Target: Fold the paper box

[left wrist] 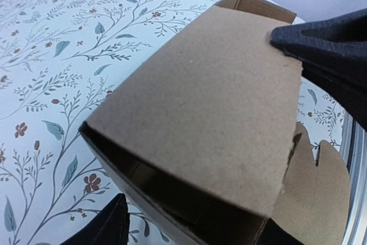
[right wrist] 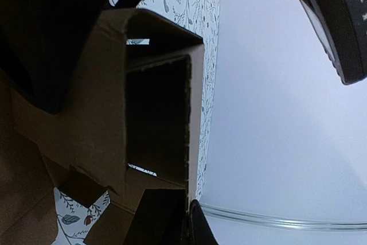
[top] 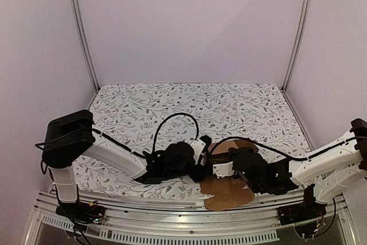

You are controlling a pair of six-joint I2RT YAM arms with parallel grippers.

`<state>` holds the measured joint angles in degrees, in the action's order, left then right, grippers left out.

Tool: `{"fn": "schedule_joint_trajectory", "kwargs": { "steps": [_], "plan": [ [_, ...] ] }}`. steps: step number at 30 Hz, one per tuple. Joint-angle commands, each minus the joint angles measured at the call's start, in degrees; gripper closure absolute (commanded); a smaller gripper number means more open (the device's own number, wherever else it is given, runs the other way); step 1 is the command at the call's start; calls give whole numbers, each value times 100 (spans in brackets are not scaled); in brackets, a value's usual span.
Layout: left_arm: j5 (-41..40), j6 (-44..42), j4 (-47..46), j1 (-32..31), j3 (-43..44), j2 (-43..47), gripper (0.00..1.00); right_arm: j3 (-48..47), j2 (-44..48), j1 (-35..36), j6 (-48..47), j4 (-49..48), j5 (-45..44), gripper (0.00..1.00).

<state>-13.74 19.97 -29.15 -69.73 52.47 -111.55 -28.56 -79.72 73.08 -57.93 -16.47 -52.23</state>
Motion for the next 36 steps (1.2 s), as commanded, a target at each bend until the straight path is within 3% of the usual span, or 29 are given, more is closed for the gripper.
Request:
{"fn": "schedule_joint_trajectory", "kwargs": {
  "steps": [1, 9, 15, 17, 19, 23, 34, 36],
  "plan": [
    [-755, -54, -369, -141, 88, -192, 38, -8, -146, 134, 53, 185, -112, 100],
    [-1464, -364, -1034, -207, 233, -737, 42, -263, -153, 131, 562, 875, -91, 100],
    [-1560, -658, -2239, -225, -94, -916, 48, -345, -99, 131, 760, 1173, 21, 100],
    [-1446, -871, -2700, -218, -130, -1027, 44, -365, -64, 134, 835, 1278, 110, 100],
    [-1359, -997, -2809, -204, -75, -1110, 40, -402, -53, 134, 914, 1416, 177, 100],
    [-1005, -1083, -2954, -86, 28, -1255, 42, -440, -112, 130, 1008, 1577, 266, 100],
    [-1090, -1167, -3511, 100, 98, -1462, 61, -616, -130, 136, 1266, 1980, 387, 100],
    [-1103, -1125, -3400, 116, 234, -1540, 54, -656, -144, 134, 1324, 2023, 397, 100]
  ]
}}
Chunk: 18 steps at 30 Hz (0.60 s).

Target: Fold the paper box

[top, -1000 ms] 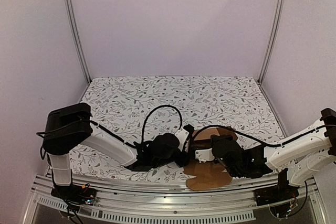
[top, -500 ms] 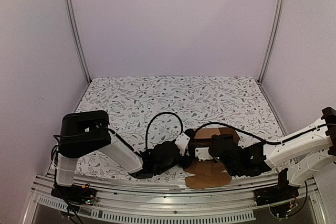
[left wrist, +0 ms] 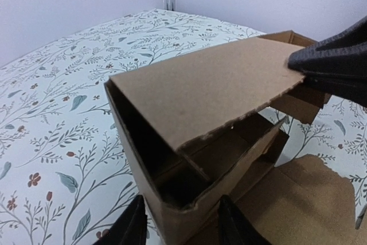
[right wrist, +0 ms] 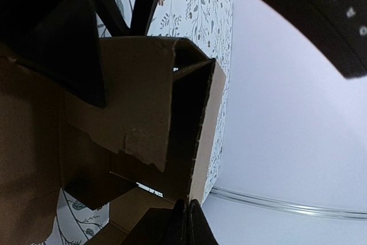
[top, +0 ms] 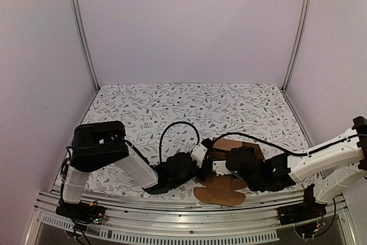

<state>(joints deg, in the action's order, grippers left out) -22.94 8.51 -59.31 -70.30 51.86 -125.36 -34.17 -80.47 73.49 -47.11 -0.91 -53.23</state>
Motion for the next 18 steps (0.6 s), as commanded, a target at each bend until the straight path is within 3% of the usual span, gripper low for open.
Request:
{"fn": "schedule_joint_trajectory", "kwargs": {
  "steps": [1, 3, 11, 18],
  "plan": [
    [-204, 58, -240, 181, 406, -199, 47, -106, -73, 92, 267, 493, 498, 100],
    [-160, 56, -21, 192, 573, -277, 44, -107, -81, 88, 290, 516, 512, 100],
    [104, 98, -327, 344, 597, -423, 72, -116, -66, 87, 334, 595, 570, 100],
    [-247, 215, -614, 378, 531, -480, 84, -236, -48, 89, 462, 800, 583, 100]
  ]
}}
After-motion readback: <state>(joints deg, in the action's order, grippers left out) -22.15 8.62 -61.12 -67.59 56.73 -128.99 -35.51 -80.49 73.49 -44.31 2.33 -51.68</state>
